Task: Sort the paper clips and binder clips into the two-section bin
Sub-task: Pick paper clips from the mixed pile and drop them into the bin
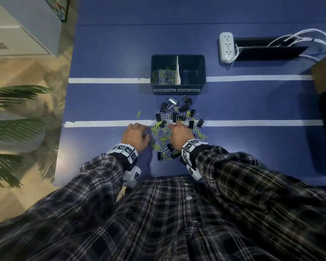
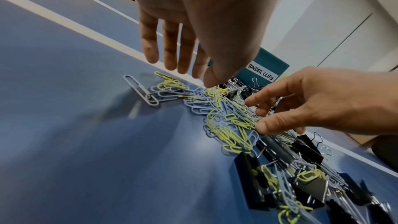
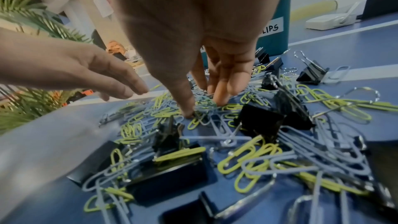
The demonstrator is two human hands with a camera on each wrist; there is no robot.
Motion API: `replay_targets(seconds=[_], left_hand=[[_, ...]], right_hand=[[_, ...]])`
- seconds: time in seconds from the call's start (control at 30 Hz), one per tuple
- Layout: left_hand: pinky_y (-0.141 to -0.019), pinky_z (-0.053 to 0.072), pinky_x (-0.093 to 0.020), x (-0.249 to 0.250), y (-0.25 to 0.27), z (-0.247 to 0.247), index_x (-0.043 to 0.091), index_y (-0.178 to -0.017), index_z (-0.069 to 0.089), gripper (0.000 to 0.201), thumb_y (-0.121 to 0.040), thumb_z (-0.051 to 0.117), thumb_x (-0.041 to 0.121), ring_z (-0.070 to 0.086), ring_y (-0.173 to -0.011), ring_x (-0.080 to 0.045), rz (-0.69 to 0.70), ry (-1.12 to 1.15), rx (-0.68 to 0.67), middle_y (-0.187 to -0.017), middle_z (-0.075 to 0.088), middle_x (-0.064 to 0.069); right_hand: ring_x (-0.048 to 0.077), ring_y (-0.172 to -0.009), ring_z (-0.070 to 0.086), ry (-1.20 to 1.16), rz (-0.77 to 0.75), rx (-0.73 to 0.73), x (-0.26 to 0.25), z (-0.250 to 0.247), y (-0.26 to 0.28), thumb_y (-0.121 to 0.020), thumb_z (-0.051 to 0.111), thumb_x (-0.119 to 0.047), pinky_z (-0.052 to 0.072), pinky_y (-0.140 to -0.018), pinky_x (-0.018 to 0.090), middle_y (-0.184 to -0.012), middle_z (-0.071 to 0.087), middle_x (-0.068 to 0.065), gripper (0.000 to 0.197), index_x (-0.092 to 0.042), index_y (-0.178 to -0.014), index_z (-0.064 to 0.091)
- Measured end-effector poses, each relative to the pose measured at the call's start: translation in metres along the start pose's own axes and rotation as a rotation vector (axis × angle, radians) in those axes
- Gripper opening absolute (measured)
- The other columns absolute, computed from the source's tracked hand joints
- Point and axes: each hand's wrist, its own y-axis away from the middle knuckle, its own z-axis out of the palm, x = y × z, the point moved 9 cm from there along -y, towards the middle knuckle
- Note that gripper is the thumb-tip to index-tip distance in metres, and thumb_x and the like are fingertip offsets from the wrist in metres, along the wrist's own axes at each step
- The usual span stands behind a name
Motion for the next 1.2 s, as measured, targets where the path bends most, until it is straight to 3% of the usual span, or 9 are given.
replay_targets(seconds=[0.17,0.37,0.57,0.7,0.87,0.97,1.03,1.13,1.2], left_hand=[[-0.094,0.047,-0.045,-0.013,0.006,0.014,0.022,-0.129,0.047,0.053,-0.084,0.061,0.046,0.046,-0.117,-0.031,-0.125,0.013,-0.126,-0.126,0.045,-0.012],[-0.093,0.047,-0.047,-0.002,0.002,0.022,0.018,-0.131,0.044,0.054,-0.085,0.061,0.041,0.049,-0.115,-0.032,-0.118,0.013,-0.173,-0.129,0.043,-0.011],[-0.085,0.046,-0.037,0.014,-0.006,0.021,0.016,-0.116,0.055,0.026,-0.090,0.056,0.023,0.056,-0.103,-0.032,-0.049,0.108,-0.156,-0.116,0.053,-0.010],[-0.085,0.046,-0.035,0.016,-0.006,0.013,0.013,-0.117,0.057,0.026,-0.092,0.051,0.016,0.059,-0.100,-0.032,-0.050,0.183,-0.083,-0.112,0.057,-0.011],[-0.090,0.041,-0.029,0.016,-0.012,0.001,0.006,-0.115,0.062,0.027,-0.095,0.044,0.010,0.056,-0.104,-0.033,-0.069,0.294,-0.046,-0.112,0.057,-0.017],[-0.095,0.039,-0.027,0.016,-0.015,-0.006,0.007,-0.112,0.063,0.029,-0.095,0.039,0.007,0.056,-0.105,-0.028,-0.101,0.368,-0.068,-0.114,0.057,-0.015],[-0.089,0.047,-0.032,0.012,-0.017,-0.006,0.012,-0.106,0.061,0.028,-0.096,0.035,0.009,0.058,-0.092,-0.025,-0.159,0.449,-0.088,-0.107,0.057,-0.011],[-0.058,0.050,-0.030,0.003,-0.018,-0.006,0.016,-0.094,0.059,0.028,-0.099,0.031,0.016,0.056,-0.064,-0.022,-0.280,0.631,-0.091,-0.082,0.057,-0.002],[-0.062,0.042,-0.027,0.000,-0.019,-0.013,0.017,-0.082,0.057,0.031,-0.098,0.030,0.018,0.053,-0.068,-0.022,-0.300,0.655,-0.036,-0.078,0.056,0.000]], right_hand=[[0.028,-0.099,0.061,0.027,-0.004,0.050,0.004,-0.006,-0.002,-0.081,0.060,0.001,0.056,-0.085,0.038,-0.114,0.056,0.015,0.043,-0.005,-0.123,0.053],[0.025,-0.085,0.065,-0.075,0.003,0.105,0.027,-0.017,0.003,-0.090,0.050,-0.004,0.055,-0.086,0.037,-0.097,0.065,0.009,0.025,-0.010,-0.108,0.066],[0.013,-0.076,0.060,-0.487,0.090,0.222,0.058,-0.035,0.012,-0.094,0.057,-0.015,0.051,-0.074,0.022,-0.094,0.068,0.004,0.017,-0.009,-0.102,0.070],[0.007,-0.058,0.063,-0.905,0.252,0.196,0.079,-0.029,0.018,-0.096,0.055,-0.012,0.046,-0.047,0.012,-0.084,0.067,0.006,0.012,-0.008,-0.102,0.065],[0.013,-0.057,0.067,-1.418,0.375,0.109,0.081,-0.011,0.017,-0.094,0.054,-0.003,0.050,-0.043,0.022,-0.094,0.063,0.015,0.008,-0.003,-0.101,0.057],[0.017,-0.054,0.059,-1.630,0.381,0.049,0.073,-0.008,0.017,-0.095,0.045,-0.002,0.040,-0.042,0.023,-0.079,0.061,0.013,0.006,-0.007,-0.092,0.047],[0.016,-0.051,0.049,-1.679,0.415,0.007,0.071,-0.007,0.021,-0.094,0.040,-0.007,0.032,-0.046,0.025,-0.069,0.056,0.007,0.010,-0.011,-0.087,0.045],[0.013,-0.043,0.035,-1.710,0.466,-0.026,0.075,-0.003,0.023,-0.087,0.037,-0.019,0.021,-0.047,0.021,-0.055,0.045,-0.002,0.013,-0.017,-0.076,0.045],[0.013,-0.044,0.028,-1.696,0.483,-0.050,0.076,-0.002,0.022,-0.088,0.038,-0.033,0.018,-0.047,0.020,-0.055,0.037,-0.004,0.024,-0.020,-0.069,0.043]])
